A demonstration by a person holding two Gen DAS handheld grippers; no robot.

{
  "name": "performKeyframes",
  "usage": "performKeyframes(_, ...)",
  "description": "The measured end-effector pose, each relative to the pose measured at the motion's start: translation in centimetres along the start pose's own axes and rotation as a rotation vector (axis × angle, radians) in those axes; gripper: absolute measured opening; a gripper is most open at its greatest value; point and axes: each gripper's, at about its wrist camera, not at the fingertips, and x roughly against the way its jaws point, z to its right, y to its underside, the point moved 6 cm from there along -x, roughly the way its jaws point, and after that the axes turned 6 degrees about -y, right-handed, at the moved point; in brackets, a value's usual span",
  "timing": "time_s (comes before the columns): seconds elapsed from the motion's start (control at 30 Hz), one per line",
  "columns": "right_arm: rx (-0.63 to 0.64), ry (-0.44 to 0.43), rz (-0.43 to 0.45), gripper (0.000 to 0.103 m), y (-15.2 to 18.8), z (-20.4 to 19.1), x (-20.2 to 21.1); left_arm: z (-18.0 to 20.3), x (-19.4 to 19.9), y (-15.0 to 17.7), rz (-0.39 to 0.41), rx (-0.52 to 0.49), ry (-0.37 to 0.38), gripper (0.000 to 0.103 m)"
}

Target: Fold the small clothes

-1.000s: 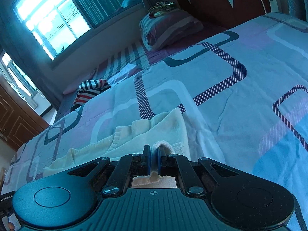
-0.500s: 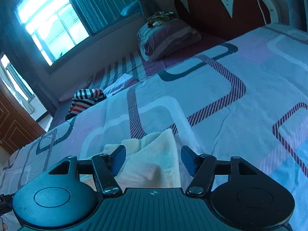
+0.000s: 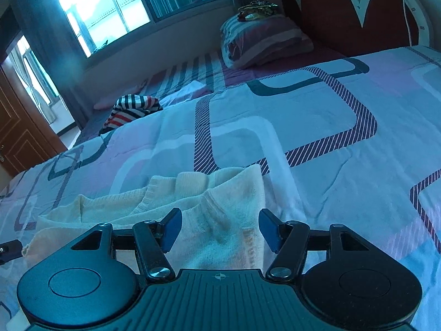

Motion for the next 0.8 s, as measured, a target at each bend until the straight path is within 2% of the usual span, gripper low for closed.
performKeyframes(0.1, 0.030, 0.008, -0.022, 0.044, 0.2, -0.2, -0.8, 0.4, -0.5, 0.3, -0.012, -0.024, 0.007, 0.073)
performKeyframes(0.2, 0.032, 0.004, -0.035, 0.044, 0.3, 0.2, -1.1, 0.4, 0.2, 0.4, 0.000, -0.025, 0.043, 0.076)
performKeyframes(0.3, 0.040, 0.006, -0.052, 0.044, 0.5, 0.4, -1.4, 0.4, 0.1, 0.5, -0.011, -0.057, 0.032, 0.078)
performKeyframes(0.4, 0.038, -0.005, -0.056, 0.044, 0.6, 0.2, -1.6, 0.7, 0.2, 0.4, -0.009, -0.072, 0.055, 0.080)
performKeyframes(0.47, 0.040, -0.011, -0.061, 0.044, 0.6, 0.1, -1.8, 0.9, -0.1, 0.4, -0.009, -0.099, 0.038, 0.082)
performKeyframes(0.57, 0.050, -0.009, -0.067, 0.044, 0.7, 0.0, -1.9, 0.5, -1.4, 0.4, -0.030, -0.094, 0.010, 0.079)
performKeyframes(0.63, 0.051, -0.009, -0.066, 0.041, 0.7, 0.0, -1.8, 0.5, -2.2, 0.3, -0.035, -0.090, 0.011, 0.068)
performKeyframes(0.67, 0.053, -0.010, -0.067, 0.029, 0.7, 0.0, -1.8, 0.6, -2.5, 0.3, -0.035, -0.091, 0.014, 0.064)
performKeyframes(0.7, 0.055, -0.014, -0.072, 0.019, 0.7, 0.0, -1.8, 0.7, -2.6, 0.1, -0.026, -0.096, 0.013, 0.050)
performKeyframes(0.73, 0.054, -0.019, -0.074, 0.019, 0.7, -0.1, -1.8, 0.8, -2.7, 0.0, -0.025, -0.099, 0.014, 0.038)
performKeyframes(0.77, 0.057, -0.023, -0.075, 0.017, 0.7, -0.1, -1.7, 0.9, -2.7, 0.0, -0.027, -0.095, 0.018, 0.032)
performKeyframes(0.8, 0.067, -0.024, -0.076, 0.014, 0.7, -0.2, -1.6, 1.0, -2.5, -0.1, -0.022, -0.099, 0.020, 0.014)
